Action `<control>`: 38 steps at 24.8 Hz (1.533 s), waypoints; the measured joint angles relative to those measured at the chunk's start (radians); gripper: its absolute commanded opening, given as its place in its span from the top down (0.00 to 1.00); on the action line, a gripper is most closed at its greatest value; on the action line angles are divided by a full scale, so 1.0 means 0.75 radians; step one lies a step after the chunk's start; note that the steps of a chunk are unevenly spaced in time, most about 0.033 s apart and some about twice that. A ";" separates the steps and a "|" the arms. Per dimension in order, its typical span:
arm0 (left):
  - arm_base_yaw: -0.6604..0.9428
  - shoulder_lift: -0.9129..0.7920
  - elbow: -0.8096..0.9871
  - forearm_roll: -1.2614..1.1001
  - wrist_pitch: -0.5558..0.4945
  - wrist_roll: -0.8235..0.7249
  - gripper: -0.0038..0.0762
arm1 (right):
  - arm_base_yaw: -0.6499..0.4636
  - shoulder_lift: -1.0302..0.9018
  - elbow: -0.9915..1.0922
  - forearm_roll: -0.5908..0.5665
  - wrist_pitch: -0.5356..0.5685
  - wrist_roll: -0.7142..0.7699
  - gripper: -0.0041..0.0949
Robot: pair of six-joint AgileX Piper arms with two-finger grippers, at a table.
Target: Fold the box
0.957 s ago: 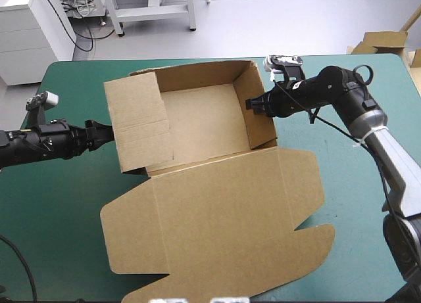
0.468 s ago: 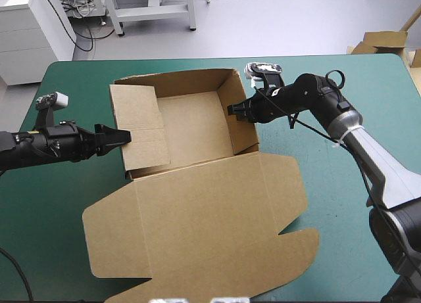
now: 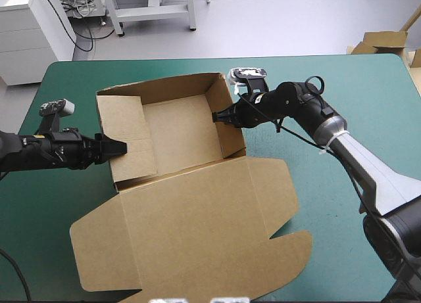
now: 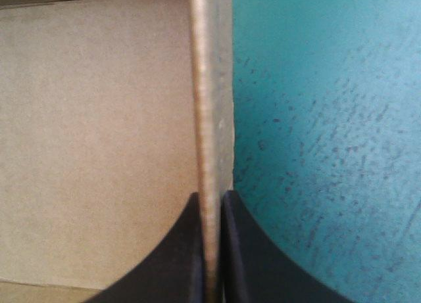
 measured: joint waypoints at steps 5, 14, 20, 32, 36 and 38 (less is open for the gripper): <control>0.000 0.000 0.000 0.198 0.001 -0.142 0.62 | 0.077 0.015 0.001 -0.056 -0.043 0.053 0.98; -0.103 0.000 0.000 0.547 -0.047 -0.466 0.96 | 0.104 0.025 0.001 -0.057 -0.051 0.120 0.98; -0.355 0.034 -0.004 0.820 -0.160 -0.697 0.96 | 0.112 0.026 0.001 -0.127 -0.022 0.164 0.98; -0.566 0.314 -0.224 0.915 -0.042 -0.820 0.96 | 0.148 0.025 0.001 -0.469 0.155 0.384 0.98; -0.634 0.439 -0.375 0.928 0.024 -0.828 0.96 | 0.151 -0.004 0.001 -0.614 0.250 0.481 0.98; -0.664 0.514 -0.464 0.937 0.034 -0.829 0.96 | 0.151 -0.036 0.001 -0.662 0.334 0.524 0.98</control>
